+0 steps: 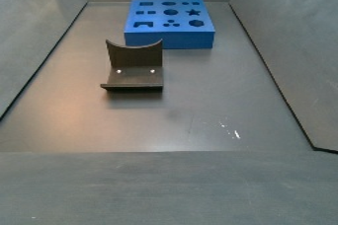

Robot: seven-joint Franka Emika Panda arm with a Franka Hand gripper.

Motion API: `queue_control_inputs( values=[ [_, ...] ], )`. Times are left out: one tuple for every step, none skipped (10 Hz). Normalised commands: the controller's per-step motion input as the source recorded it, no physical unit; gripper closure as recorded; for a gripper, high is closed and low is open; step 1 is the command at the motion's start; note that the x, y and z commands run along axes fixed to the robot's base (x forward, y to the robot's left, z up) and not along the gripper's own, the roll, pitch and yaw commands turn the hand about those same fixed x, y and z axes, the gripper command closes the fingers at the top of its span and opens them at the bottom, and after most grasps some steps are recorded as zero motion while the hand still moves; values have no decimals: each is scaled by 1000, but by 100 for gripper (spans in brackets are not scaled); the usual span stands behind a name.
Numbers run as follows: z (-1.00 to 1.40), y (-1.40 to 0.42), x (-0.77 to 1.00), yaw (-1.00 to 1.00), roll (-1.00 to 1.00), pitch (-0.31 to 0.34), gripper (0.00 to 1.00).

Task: Insert the round object.

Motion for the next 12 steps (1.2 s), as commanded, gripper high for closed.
queue_control_inputs(
  values=[
    [-409,-383,897,0,403,0,100],
    [-446,-380,906,0,371,0,100],
    [-569,-397,909,0,321,0,100],
    [-643,-411,903,0,301,0,100],
    [-689,-403,883,-6,301,0,100],
    [-803,63,697,-106,231,3,100],
    [-740,257,460,-57,276,6,100],
    [-749,374,211,-63,281,3,100],
    [-746,363,83,-34,286,0,100],
    [-791,314,51,-31,270,0,100],
    [-791,271,0,-9,287,-6,100],
    [-597,0,-97,0,103,-97,100]
  ],
)
